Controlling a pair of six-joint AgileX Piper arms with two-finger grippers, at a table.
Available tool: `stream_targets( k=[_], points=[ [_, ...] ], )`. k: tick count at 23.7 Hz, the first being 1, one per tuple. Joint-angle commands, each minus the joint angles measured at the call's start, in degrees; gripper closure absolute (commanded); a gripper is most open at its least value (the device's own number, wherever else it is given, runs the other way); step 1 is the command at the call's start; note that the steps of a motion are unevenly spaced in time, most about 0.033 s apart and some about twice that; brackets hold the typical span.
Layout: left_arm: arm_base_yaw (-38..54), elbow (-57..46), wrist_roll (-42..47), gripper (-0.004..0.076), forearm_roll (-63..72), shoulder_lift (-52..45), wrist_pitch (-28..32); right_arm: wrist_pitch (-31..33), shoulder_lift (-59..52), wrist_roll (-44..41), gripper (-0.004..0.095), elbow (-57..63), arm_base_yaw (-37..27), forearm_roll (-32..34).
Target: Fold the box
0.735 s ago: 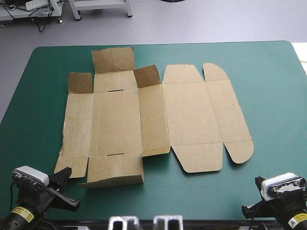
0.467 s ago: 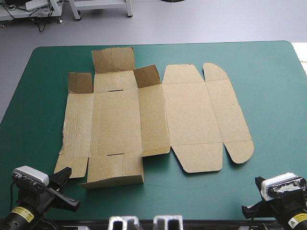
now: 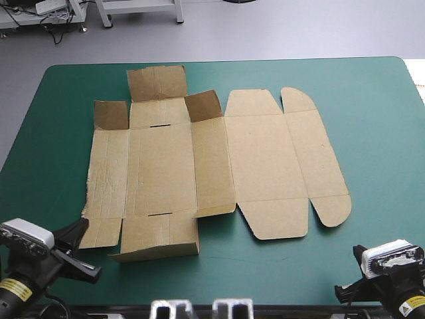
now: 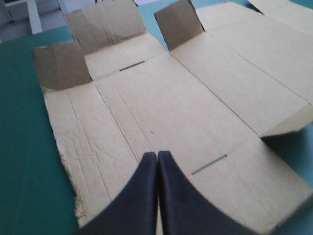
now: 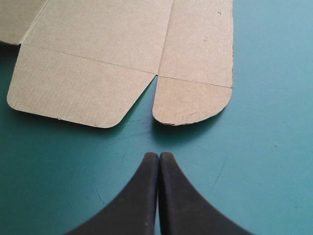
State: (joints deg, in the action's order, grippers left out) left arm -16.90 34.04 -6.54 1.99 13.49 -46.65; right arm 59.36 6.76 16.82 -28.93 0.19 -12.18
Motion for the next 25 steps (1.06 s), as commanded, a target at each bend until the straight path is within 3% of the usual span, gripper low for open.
stream_targets(
  k=[1, 6, 10, 13, 17, 20, 22, 25],
  points=[
    [-0.1, 8.3, -0.1, 0.0734, -2.8, 8.4, 2.7, -3.6, 0.9, 0.3, 0.0917, -1.2, 0.0, -0.5],
    [-0.1, 17.6, 1.5, 0.0734, -7.6, 21.2, 2.1, -3.6, 0.9, 0.3, 0.0918, -1.2, 0.0, -0.5],
    [-0.1, 24.0, 15.4, 0.0734, -19.9, 33.4, 3.8, -3.6, 0.9, 0.3, 0.0918, -1.2, 0.0, -0.5],
    [0.4, 27.0, 24.1, 0.0734, -30.1, 40.8, -0.2, -3.6, 0.9, 0.3, 0.0918, -1.2, 0.0, -0.5],
    [6.3, 29.4, 24.8, 0.0733, -29.3, 46.7, -2.3, -3.6, 0.9, 0.3, 0.0918, -1.2, 0.0, -0.5],
    [17.5, 30.4, 18.6, 0.0709, -19.4, 49.9, -2.4, -3.6, 0.9, 0.3, 0.0918, -1.2, 0.0, -0.3],
    [28.7, 30.5, 8.5, 0.0710, -7.3, 52.0, -4.7, -3.6, 0.9, 0.3, 0.0918, -1.2, 0.0, -0.3],
    [44.2, 30.5, -9.5, 0.0710, 17.8, 57.2, -12.9, -3.6, 0.9, 0.3, 0.0918, -1.2, 0.0, -0.3]
  ],
)
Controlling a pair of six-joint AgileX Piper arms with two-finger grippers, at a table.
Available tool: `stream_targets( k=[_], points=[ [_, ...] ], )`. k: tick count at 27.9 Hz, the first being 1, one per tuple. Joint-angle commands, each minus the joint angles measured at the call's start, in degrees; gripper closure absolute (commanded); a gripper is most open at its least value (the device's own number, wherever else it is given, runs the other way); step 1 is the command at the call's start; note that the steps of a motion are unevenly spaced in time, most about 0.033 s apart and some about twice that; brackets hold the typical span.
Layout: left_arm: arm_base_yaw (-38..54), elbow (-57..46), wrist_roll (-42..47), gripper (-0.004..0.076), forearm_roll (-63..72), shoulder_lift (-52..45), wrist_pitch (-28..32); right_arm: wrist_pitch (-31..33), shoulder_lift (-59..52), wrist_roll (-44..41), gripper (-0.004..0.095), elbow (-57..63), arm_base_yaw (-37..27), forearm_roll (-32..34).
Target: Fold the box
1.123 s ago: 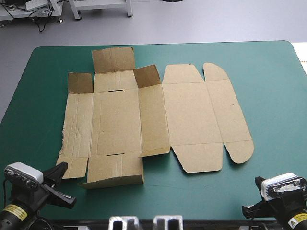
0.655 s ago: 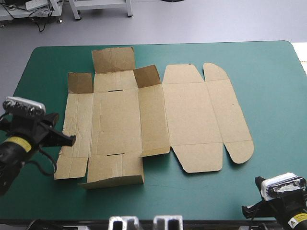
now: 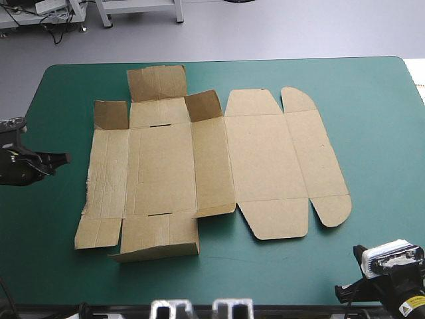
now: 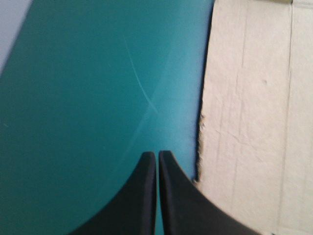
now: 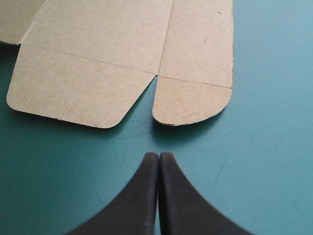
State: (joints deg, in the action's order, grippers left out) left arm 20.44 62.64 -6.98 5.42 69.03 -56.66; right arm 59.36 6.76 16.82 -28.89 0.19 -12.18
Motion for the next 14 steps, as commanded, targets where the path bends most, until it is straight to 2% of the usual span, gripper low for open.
stream_targets(
  k=[1, 4, 14],
  points=[
    [9.5, 1.9, -11.8, 0.0710, 18.7, 3.1, -5.2, -3.6, 0.9, 0.3, 0.0918, -1.3, 0.0, -0.3],
    [15.1, 1.9, -17.0, 0.0710, 27.7, 7.9, -11.8, -3.6, 0.9, 0.2, 0.0918, -1.3, 0.0, -0.2],
    [15.6, 1.9, -21.6, 0.0710, 26.9, 15.4, -13.7, -3.6, 0.9, -0.2, 0.0918, -1.3, 0.0, 0.1]
  ],
)
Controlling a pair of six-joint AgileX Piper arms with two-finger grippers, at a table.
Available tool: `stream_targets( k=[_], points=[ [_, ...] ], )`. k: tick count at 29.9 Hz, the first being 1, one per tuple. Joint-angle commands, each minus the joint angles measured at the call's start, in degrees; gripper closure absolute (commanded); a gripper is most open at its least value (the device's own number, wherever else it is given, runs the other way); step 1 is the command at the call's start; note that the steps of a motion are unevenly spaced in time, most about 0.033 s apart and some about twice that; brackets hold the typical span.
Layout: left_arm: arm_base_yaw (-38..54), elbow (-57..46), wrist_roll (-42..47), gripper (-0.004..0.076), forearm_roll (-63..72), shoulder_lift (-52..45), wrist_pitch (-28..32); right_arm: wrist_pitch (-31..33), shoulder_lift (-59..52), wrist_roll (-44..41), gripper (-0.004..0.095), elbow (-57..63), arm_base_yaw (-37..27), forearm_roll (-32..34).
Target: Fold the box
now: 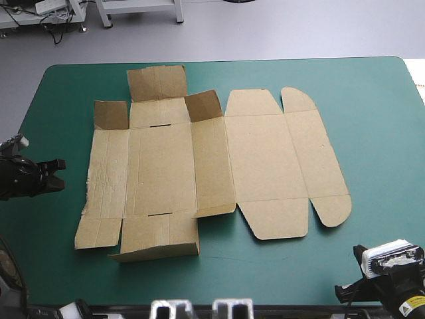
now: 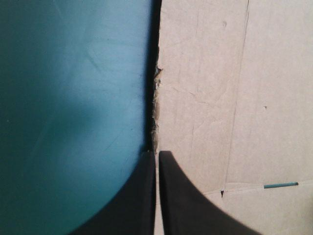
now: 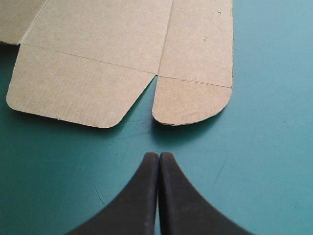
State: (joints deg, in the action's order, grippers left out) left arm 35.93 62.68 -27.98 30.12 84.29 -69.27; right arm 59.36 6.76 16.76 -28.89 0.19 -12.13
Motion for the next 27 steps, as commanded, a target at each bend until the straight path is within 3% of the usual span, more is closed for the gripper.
stream_targets(
  k=[1, 6, 9, 12, 15, 27],
  points=[
    [0.1, 1.9, -0.7, 0.0710, 2.2, 1.2, -2.0, -3.6, 0.9, -0.1, 0.0918, -1.3, 0.0, 0.0],
    [-2.5, 1.7, -0.7, 0.0676, -0.5, 6.3, -5.3, -3.6, 0.9, -0.1, 0.0918, -1.3, 0.0, 0.0],
    [-5.8, 1.7, -0.7, 0.0562, -3.8, 7.9, -5.3, -3.6, 0.9, -0.1, 0.0918, -1.3, 0.0, 0.0],
    [-9.2, 1.7, -0.7, 0.0382, -3.6, 9.6, -5.3, -3.6, 0.9, -0.2, 0.0918, -1.3, 0.0, 0.1],
    [-11.4, 1.7, -0.7, 0.0275, -2.0, 10.4, -5.3, -3.6, 0.9, -0.2, 0.0918, -1.3, 0.0, 0.1],
    [-11.8, 1.7, -0.5, 0.0271, -1.9, 10.6, -4.0, -3.6, 0.9, -0.2, 0.0918, -1.3, 0.0, 0.1]
  ],
)
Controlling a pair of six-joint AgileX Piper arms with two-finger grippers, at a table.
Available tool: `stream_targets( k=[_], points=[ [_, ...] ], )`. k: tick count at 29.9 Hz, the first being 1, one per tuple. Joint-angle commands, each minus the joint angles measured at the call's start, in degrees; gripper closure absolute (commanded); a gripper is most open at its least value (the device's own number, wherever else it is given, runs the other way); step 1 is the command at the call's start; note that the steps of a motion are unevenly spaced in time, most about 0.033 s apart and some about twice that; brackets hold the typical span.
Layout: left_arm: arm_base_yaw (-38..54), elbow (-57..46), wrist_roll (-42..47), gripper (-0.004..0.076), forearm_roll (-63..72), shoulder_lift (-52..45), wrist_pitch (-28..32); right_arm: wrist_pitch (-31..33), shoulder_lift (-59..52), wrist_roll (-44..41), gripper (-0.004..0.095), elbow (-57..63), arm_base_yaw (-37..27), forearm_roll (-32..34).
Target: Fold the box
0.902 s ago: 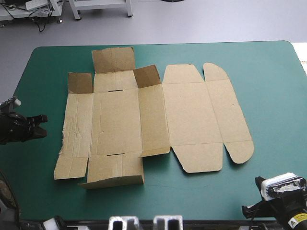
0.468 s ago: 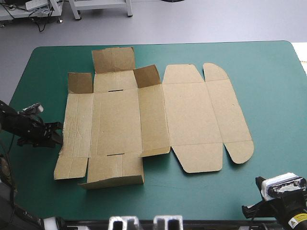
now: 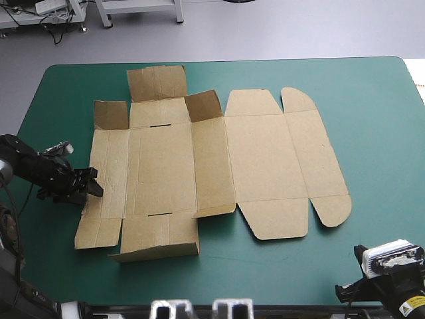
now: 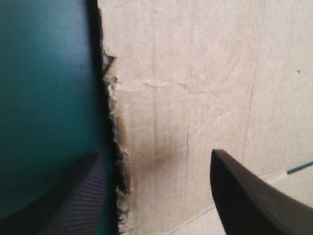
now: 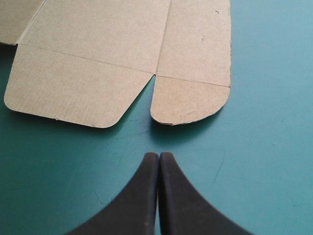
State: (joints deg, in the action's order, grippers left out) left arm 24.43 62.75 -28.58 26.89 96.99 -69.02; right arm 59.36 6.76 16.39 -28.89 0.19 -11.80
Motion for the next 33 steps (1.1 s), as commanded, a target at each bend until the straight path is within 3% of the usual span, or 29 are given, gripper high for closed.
stream_targets(
  k=[1, 8, 17, 33],
  points=[
    [-0.3, 1.7, 0.1, 0.0271, 0.7, -2.1, -4.0, -3.6, 0.9, 0.1, 0.0918, -1.3, 0.0, -0.3],
    [-0.3, 1.7, 0.1, 0.0274, -0.6, -1.5, -3.2, -3.6, 0.9, 0.1, 0.0918, -1.3, 0.0, -0.3],
    [-0.3, 1.4, 0.9, 0.0274, 7.9, 6.3, -5.4, -3.6, 0.9, 0.1, 0.0918, -1.3, 0.0, -0.3],
    [-0.4, -3.8, -6.0, 0.0274, 14.7, 8.9, -5.5, -3.6, 0.9, 0.1, 0.0917, -1.3, 0.0, -0.3]
  ],
)
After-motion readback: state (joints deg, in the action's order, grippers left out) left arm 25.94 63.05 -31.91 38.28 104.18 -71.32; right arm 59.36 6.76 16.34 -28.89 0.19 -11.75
